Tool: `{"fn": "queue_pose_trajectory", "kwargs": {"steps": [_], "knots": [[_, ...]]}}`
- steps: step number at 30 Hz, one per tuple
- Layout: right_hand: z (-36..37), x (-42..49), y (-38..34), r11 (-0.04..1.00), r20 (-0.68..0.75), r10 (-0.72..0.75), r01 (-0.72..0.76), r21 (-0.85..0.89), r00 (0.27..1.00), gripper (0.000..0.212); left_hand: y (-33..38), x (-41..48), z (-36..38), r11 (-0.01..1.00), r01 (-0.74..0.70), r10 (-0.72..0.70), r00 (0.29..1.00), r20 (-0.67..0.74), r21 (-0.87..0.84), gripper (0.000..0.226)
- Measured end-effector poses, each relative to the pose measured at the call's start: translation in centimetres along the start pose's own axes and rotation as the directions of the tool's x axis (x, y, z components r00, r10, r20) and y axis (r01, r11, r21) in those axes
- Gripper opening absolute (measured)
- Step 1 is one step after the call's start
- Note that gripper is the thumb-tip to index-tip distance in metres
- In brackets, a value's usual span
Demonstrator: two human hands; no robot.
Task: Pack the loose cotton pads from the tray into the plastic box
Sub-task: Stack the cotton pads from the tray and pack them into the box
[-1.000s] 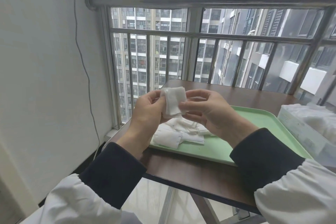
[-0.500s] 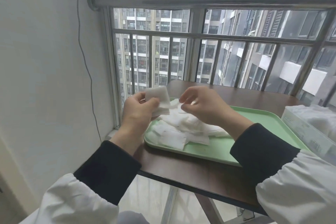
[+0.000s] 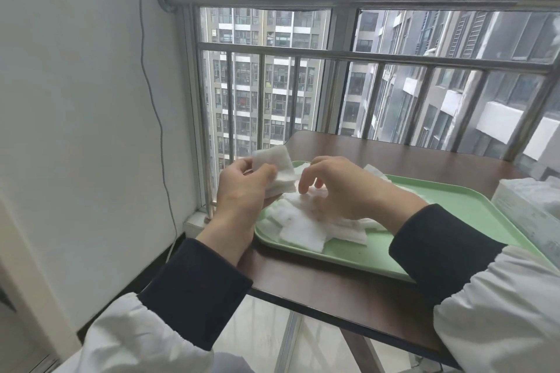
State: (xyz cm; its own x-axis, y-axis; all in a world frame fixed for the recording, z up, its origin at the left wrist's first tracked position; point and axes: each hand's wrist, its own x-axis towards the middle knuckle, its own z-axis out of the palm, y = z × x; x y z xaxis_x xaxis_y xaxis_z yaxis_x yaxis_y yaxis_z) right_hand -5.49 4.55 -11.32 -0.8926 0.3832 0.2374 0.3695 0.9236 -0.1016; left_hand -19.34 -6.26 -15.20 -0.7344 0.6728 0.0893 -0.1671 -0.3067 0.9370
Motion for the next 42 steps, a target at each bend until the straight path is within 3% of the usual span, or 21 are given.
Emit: {"fn": "queue_pose_trajectory", "kwargs": {"steps": [3,7,12,16,18,21,26,28,32,40,42], "knots": [[-0.3,-0.1,0.1,0.997,-0.094,-0.003,0.010,0.073,0.996,0.010,0.1,-0.1,0.0,1.000,-0.009,0.009,1.000,-0.010,0.005,0.019],[-2.3,-0.9,1.0,0.897,-0.153,0.132,-0.053,0.438,0.979,0.008,0.3,-0.4,0.0,0.999,-0.024,0.025,0.999,-0.021,0.036,0.021],[-4.2,-3.3,3.5,0.531,-0.048,0.224,-0.080,0.843,0.974,0.013,1.1,-1.4,0.6,0.984,-0.112,0.109,0.994,0.029,0.138,0.020],[-4.9,-5.2,5.1,0.300,0.057,0.112,-0.088,0.950,0.992,0.026,1.6,-2.4,2.5,0.981,-0.141,0.121,0.982,0.145,0.135,0.022],[-5.3,-5.9,5.5,0.251,0.068,0.059,-0.080,0.965,0.996,0.023,1.6,-2.9,3.5,0.979,-0.136,0.105,0.975,0.194,0.153,0.021],[-5.8,-7.0,5.7,0.277,0.042,0.029,-0.048,0.960,0.999,0.024,1.4,-3.8,5.2,0.973,-0.112,0.049,0.954,0.295,0.202,0.023],[-6.1,-7.7,5.6,0.387,-0.022,0.130,-0.031,0.922,0.991,0.039,1.1,-5.3,7.0,0.974,-0.124,0.027,0.895,0.446,0.189,0.015],[-6.0,-7.9,5.6,0.448,-0.029,0.194,-0.062,0.892,0.980,0.046,1.0,-5.7,7.5,0.974,-0.134,0.036,0.886,0.462,0.182,0.006],[-5.9,-8.2,5.3,0.480,-0.051,0.284,-0.096,0.872,0.957,0.051,1.0,-6.0,7.9,0.975,-0.132,0.029,0.871,0.490,0.178,0.011],[-5.8,-8.7,5.0,0.507,-0.081,0.371,-0.128,0.852,0.925,0.037,1.2,-6.1,8.7,0.987,0.007,-0.079,0.893,0.443,0.162,0.040],[-6.1,-8.9,4.8,0.543,-0.105,0.395,-0.140,0.828,0.913,0.038,1.2,-6.0,8.9,0.988,0.008,-0.081,0.876,0.476,0.154,0.034]]}}
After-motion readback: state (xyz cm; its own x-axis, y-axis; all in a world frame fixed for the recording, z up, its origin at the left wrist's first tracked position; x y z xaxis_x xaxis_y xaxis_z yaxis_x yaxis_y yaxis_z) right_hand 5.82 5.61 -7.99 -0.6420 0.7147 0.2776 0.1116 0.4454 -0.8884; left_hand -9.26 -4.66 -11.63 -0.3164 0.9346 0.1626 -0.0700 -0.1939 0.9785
